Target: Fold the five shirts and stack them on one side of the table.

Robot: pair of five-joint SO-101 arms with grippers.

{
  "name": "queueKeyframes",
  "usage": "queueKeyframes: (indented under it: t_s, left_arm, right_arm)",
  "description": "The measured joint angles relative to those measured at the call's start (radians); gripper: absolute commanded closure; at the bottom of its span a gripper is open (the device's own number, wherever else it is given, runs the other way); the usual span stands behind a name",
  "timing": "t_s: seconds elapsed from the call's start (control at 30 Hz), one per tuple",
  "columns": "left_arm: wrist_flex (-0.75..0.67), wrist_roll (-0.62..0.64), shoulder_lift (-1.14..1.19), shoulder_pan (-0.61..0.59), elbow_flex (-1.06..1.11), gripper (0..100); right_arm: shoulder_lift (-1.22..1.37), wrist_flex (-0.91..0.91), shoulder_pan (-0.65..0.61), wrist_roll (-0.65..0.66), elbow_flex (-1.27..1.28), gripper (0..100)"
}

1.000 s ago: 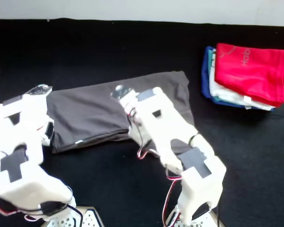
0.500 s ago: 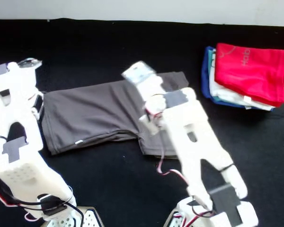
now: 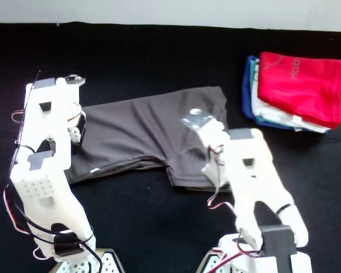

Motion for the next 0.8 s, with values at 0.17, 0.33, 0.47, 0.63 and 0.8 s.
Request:
queueKeyframes:
  t_s: [0.17, 0.33, 0.47, 0.63, 0.8]
  left_arm:
    - [-0.003, 0.0, 0.055, 0.0, -0.044, 99]
    - [0.008, 0.003, 0.143, -0.051, -0.167, 99]
    - [0.089, 0.003, 0.173, -0.061, -0.272, 99]
    - [0.167, 0.002, 0.184, -0.066, -0.374, 99]
    - [0.27, 0.002, 0.184, -0.052, -0.474, 99]
  right_arm:
    - [0.095, -0.086, 0.089, 0.068, 0.051, 87.5]
    - [0.16, -0.089, 0.17, 0.083, -0.006, 87.5]
    - [0.163, -0.055, 0.213, 0.104, -0.043, 87.5]
    - [0.043, 0.043, 0.209, 0.127, -0.046, 87.5]
    - [-0.199, 0.178, 0.114, 0.127, -0.046, 87.2]
